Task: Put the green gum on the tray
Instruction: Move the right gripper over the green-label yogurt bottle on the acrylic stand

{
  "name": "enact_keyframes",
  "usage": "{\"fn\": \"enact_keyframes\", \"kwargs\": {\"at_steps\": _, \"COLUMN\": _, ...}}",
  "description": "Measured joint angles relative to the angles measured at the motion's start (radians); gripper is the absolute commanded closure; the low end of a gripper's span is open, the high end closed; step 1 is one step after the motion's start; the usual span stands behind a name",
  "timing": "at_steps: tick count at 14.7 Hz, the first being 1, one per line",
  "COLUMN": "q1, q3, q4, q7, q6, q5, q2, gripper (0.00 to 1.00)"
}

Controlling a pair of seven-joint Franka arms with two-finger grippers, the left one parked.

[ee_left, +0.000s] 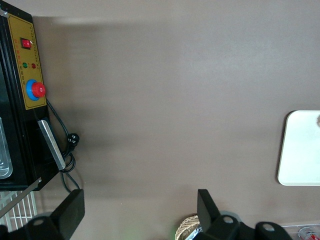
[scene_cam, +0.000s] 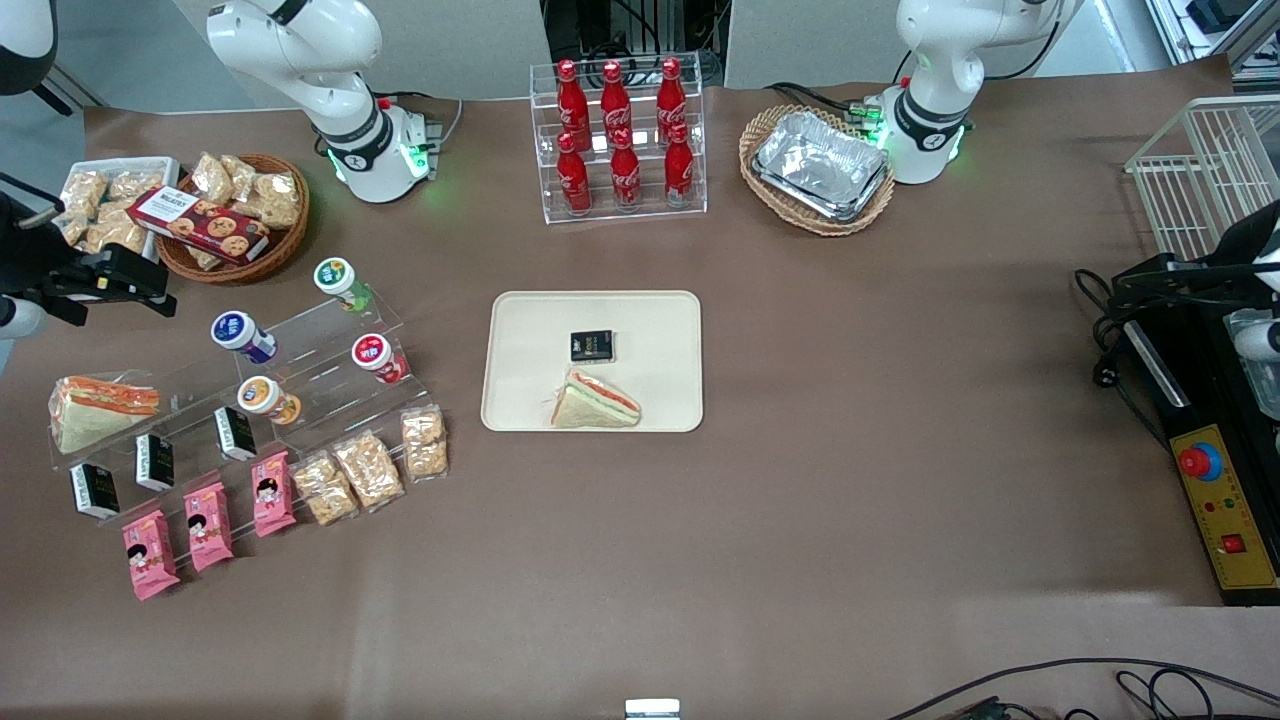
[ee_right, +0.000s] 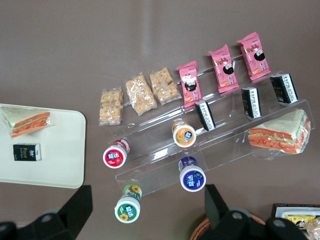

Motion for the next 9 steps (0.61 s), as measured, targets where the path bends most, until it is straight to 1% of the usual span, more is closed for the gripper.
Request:
{"fn": "enact_keyframes", "kwargs": {"at_steps": 4, "q1": 0.001, "q3": 0.002, "q4": -0.021, "q7": -0.001, "q6": -0.061, "q5": 0.0, "q2": -0.033, "gripper": 0.0}}
{"fn": "enact_keyframes", "kwargs": {"at_steps": 7, "q1": 0.002, "q3": 0.005, "q4": -0.101, "q7": -0.003, "q6": -0.078, "q5": 0.002, "q2": -0.121, "gripper": 0.0}}
{"fn": "enact_keyframes", "kwargs": {"at_steps": 9, "q1": 0.003, "q3": 0.006, "q4": -0.179, "q7": -0.003, "q6": -0.079, "q5": 0.019, "q2": -0.2, "gripper": 0.0}}
